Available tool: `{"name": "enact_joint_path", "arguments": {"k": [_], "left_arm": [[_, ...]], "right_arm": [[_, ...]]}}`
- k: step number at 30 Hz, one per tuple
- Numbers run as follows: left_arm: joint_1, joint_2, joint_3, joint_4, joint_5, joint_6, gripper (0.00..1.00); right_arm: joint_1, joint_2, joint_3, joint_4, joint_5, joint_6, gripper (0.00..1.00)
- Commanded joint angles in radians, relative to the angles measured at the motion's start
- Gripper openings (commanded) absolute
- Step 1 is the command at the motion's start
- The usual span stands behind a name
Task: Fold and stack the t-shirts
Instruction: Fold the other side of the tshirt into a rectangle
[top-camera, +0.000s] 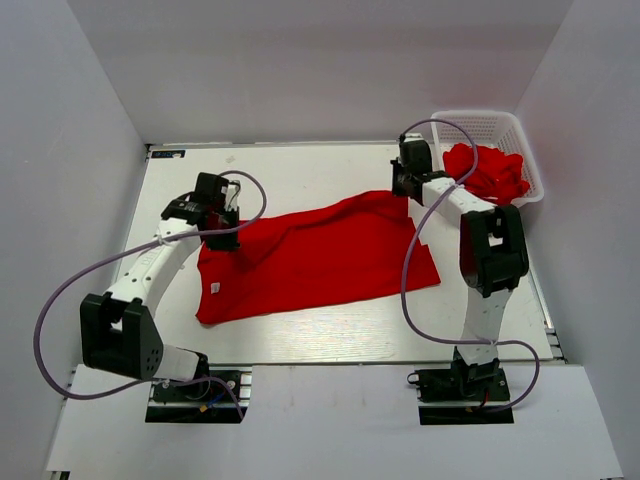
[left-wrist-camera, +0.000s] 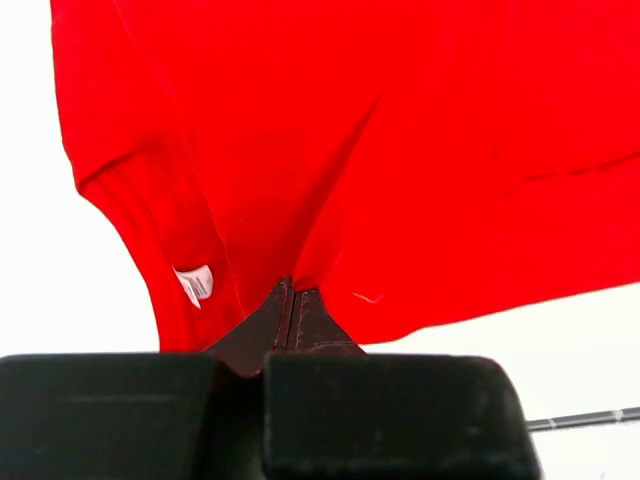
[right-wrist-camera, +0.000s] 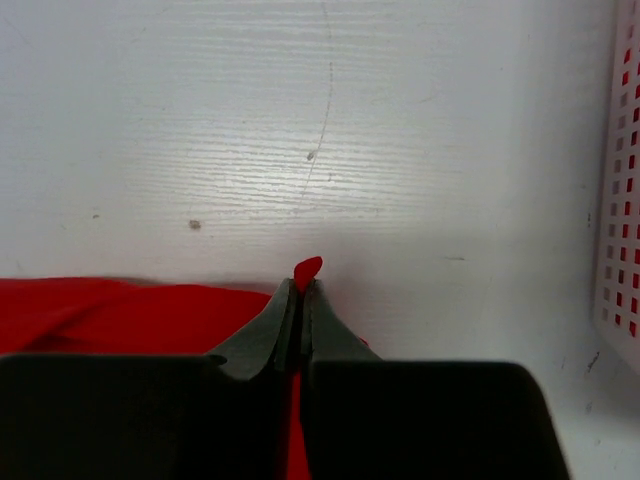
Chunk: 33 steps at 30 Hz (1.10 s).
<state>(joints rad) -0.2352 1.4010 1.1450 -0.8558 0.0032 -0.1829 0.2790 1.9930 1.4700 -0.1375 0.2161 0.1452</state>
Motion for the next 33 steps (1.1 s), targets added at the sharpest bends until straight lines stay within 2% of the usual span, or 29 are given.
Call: {"name": "enact_joint_path", "arguments": {"k": [1, 16, 33], "left_arm": [[-0.004, -0.083, -0.013, -0.029, 0.031, -0.027, 0.0], [-0.004, -0.203, -0.054, -0.124, 0.04, -0.036, 0.0], [-0.004, -0.368, -0.255, -0.118, 0.044, -0.098, 0.0]], "right_arm": [[-0.004, -0.062, -0.026, 0.039, 0.008, -0.019, 0.0], [-0.006, -0.169, -0.115, 0.035, 0.031, -0.033, 0.0], [-0.004, -0.267, -0.235, 0.038, 0.032, 0.025, 0.0]]}}
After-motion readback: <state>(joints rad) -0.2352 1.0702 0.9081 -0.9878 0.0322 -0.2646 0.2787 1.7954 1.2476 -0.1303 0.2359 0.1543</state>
